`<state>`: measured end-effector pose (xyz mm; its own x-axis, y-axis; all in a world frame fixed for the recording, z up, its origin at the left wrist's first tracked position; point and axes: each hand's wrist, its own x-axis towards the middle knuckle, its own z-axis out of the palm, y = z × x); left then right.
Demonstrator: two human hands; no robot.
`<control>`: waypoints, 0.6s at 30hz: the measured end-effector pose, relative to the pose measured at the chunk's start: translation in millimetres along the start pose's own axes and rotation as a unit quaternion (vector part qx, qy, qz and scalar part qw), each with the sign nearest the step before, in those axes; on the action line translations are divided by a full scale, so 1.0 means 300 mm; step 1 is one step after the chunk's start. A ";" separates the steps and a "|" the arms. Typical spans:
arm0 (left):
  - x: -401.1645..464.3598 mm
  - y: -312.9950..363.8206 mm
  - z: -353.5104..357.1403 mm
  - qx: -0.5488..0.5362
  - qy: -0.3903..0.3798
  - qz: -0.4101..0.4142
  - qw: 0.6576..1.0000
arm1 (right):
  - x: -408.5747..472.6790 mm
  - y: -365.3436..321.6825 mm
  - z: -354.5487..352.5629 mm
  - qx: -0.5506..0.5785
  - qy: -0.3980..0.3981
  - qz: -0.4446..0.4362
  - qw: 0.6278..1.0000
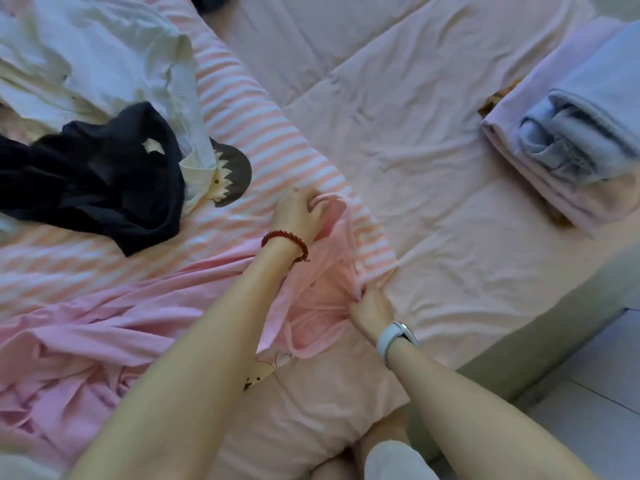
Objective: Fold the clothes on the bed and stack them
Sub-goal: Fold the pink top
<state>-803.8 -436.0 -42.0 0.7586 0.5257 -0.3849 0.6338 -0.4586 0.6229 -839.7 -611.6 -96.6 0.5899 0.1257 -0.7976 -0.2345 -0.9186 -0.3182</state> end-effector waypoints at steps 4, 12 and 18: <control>-0.107 0.010 -0.126 -0.066 0.082 0.011 0.994 | -0.050 0.024 -0.116 0.026 -0.001 -0.077 0.997; -0.348 0.069 -0.500 -0.179 0.300 -0.018 0.937 | -0.298 -0.117 -0.416 -0.122 -0.008 -0.202 0.972; -0.468 0.213 -0.912 -0.259 0.422 -0.015 0.869 | -0.501 -0.511 -0.671 -0.069 0.059 -0.386 0.918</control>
<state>-911.1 -343.1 238.2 0.2235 0.9701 0.0945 0.3331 -0.1671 0.9280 -737.0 -565.0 175.3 0.6205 0.7255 -0.2976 0.3848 -0.6123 -0.6907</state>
